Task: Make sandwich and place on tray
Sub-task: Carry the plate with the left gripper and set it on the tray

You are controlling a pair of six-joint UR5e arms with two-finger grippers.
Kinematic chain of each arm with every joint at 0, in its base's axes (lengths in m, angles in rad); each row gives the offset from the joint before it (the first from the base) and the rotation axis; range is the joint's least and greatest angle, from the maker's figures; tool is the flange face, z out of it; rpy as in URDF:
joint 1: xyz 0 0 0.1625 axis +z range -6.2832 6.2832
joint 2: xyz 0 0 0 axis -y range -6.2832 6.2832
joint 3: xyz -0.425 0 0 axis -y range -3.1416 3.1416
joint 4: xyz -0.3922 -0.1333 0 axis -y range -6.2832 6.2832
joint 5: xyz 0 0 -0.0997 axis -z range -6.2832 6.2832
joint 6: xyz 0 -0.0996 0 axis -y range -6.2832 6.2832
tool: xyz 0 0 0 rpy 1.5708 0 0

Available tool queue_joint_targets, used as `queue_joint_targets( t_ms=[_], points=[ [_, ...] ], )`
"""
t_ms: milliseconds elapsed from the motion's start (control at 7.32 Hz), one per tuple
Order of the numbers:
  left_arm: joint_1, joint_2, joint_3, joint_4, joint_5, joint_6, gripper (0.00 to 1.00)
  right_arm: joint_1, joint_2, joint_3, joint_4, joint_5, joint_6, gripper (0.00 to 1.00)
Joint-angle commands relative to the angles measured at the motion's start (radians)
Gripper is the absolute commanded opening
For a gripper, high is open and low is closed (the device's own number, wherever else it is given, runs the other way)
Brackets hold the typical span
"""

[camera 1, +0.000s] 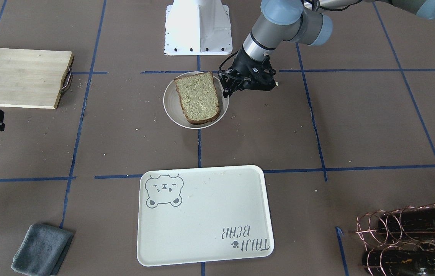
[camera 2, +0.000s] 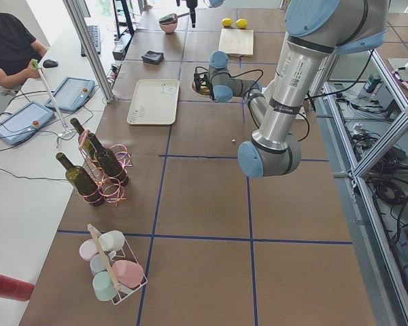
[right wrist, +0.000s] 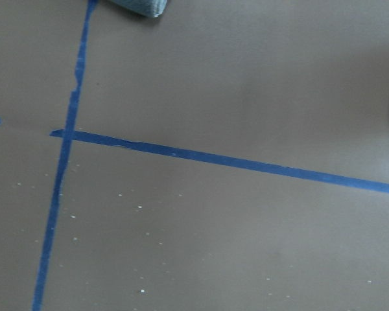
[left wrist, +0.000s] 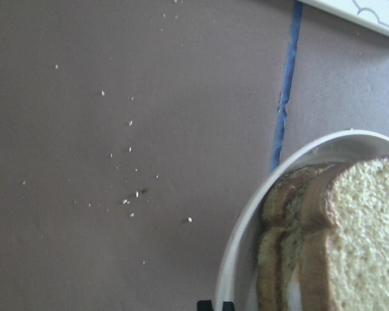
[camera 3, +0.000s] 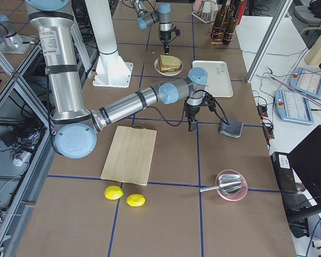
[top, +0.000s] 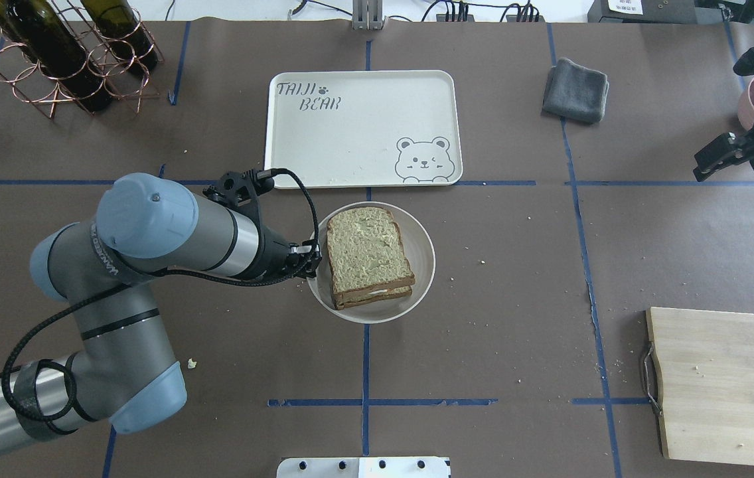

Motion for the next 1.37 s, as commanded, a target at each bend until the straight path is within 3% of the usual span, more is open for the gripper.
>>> queue_joint_targets(
  t_ms=[0,273,547,1093,1230],
  points=[
    [-0.087,-0.110,0.153,-0.050,-0.020,-0.132,0.00,0.119,-0.032,-0.075,0.000,0.023,-0.195,1.00],
    [-0.138,-0.208,0.386,-0.172,-0.015,-0.281,0.00,0.228,-0.032,-0.167,0.000,0.079,-0.334,1.00],
    [-0.178,-0.317,0.570,-0.216,0.020,-0.405,0.00,0.274,-0.053,-0.183,0.000,0.092,-0.368,1.00],
    [-0.176,-0.388,0.720,-0.254,0.112,-0.431,0.00,0.303,-0.072,-0.183,0.001,0.118,-0.388,1.00],
    [-0.175,-0.383,0.720,-0.260,0.115,-0.412,0.55,0.303,-0.070,-0.183,0.001,0.118,-0.387,1.00]
  ],
)
